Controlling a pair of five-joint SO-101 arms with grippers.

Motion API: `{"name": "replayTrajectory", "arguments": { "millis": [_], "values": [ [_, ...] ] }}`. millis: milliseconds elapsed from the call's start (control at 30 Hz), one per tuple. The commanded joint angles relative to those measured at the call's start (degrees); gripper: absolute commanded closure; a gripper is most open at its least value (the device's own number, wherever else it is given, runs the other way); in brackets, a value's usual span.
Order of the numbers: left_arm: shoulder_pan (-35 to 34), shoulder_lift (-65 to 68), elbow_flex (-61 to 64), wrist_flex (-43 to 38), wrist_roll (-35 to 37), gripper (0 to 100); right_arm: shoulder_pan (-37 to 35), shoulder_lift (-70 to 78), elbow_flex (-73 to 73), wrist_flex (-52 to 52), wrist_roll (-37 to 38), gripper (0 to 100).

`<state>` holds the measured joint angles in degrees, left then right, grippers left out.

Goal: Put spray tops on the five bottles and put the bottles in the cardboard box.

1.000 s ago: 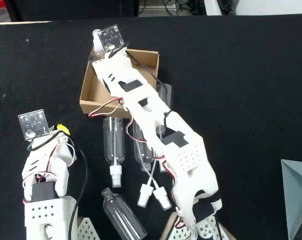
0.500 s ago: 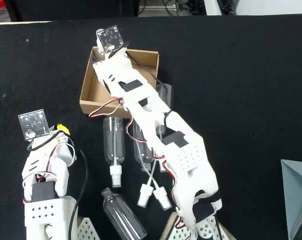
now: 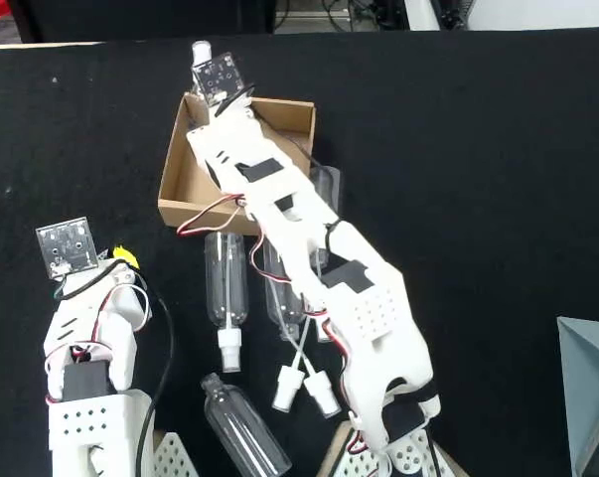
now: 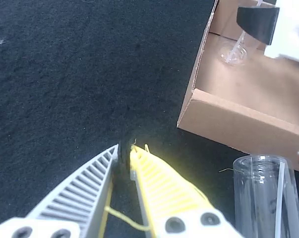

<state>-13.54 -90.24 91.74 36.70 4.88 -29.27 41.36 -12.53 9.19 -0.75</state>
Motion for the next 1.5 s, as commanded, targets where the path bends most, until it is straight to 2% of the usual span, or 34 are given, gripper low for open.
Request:
{"name": "replayTrajectory", "arguments": {
  "millis": [0,200,533,1467],
  "values": [
    [-0.75,-0.79,-1.01,0.00,-0.53,97,0.88,-1.71,-3.91,0.35,-0.62,71.2],
    [-0.75,-0.79,-1.01,0.00,-0.53,97,0.88,-1.80,-4.09,1.14,-0.35,71.2],
    [-0.84,-0.79,-1.01,0.00,-0.53,97,1.23,-4.97,-5.76,10.99,-0.26,71.2],
    [-0.84,-0.79,-1.27,0.00,-0.53,97,0.97,-24.48,-5.85,51.34,-0.18,70.8]
  ]
}}
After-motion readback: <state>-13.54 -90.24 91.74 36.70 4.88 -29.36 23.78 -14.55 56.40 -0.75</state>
